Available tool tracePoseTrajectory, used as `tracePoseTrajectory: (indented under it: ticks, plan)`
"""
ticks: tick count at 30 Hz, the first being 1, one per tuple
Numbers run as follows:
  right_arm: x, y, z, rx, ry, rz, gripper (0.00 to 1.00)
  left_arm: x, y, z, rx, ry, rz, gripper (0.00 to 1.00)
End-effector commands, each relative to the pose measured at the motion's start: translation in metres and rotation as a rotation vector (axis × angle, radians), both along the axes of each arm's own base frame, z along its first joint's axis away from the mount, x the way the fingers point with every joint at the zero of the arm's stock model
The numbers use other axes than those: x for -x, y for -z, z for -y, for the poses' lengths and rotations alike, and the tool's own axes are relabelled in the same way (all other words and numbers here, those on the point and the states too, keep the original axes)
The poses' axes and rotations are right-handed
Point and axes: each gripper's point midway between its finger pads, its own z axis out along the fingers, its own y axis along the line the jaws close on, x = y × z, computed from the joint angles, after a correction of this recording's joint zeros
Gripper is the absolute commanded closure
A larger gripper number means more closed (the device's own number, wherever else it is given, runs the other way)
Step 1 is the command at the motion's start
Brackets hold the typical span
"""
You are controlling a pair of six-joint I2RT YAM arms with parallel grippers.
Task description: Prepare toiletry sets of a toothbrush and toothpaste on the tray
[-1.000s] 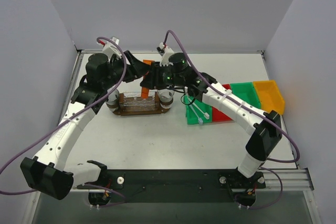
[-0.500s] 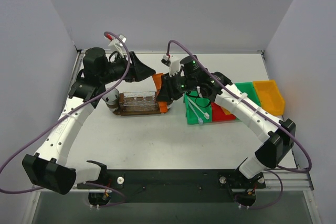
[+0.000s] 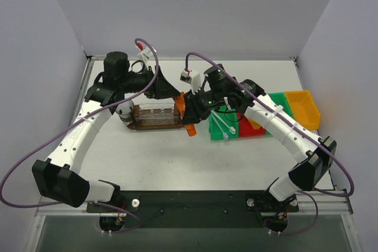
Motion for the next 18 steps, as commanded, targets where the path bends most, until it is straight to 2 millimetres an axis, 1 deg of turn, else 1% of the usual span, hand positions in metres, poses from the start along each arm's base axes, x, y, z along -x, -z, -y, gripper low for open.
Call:
tracePoseTrajectory:
  ticks: [1,2,7,10,11,14,15,16,17,18]
  plan:
    - [0.005,-0.025,-0.009,-0.053,-0.075,0.053,0.82,0.012,-0.015,0.004,0.003,0.08,0.049,0.25]
    - [0.006,-0.027,-0.01,-0.056,-0.084,0.056,0.83,0.013,-0.014,0.005,0.002,0.085,0.049,0.27]
    - [0.007,-0.023,-0.011,-0.046,-0.103,0.046,0.83,0.015,-0.013,0.011,0.009,0.115,0.038,0.4]
    - [0.007,-0.022,-0.011,-0.044,-0.106,0.046,0.83,0.017,-0.013,0.015,0.014,0.137,0.035,0.52]
    - [0.006,-0.022,-0.012,-0.042,-0.105,0.049,0.83,0.018,-0.013,0.015,0.016,0.143,0.04,0.6]
    - [0.003,-0.021,-0.01,-0.03,-0.097,0.059,0.82,0.021,-0.016,0.017,0.03,0.166,0.051,0.76]
    - [0.001,-0.02,-0.01,-0.022,-0.086,0.066,0.82,0.021,-0.016,0.017,0.033,0.17,0.049,0.87]
    - [-0.001,-0.019,-0.009,-0.017,-0.078,0.072,0.81,0.023,-0.017,0.017,0.037,0.177,0.05,0.93]
    - [-0.002,-0.019,-0.008,-0.015,-0.073,0.077,0.79,0.023,-0.016,0.018,0.036,0.179,0.049,0.98]
    - [-0.004,-0.019,-0.008,-0.01,-0.068,0.083,0.78,0.024,-0.017,0.017,0.037,0.179,0.051,1.0]
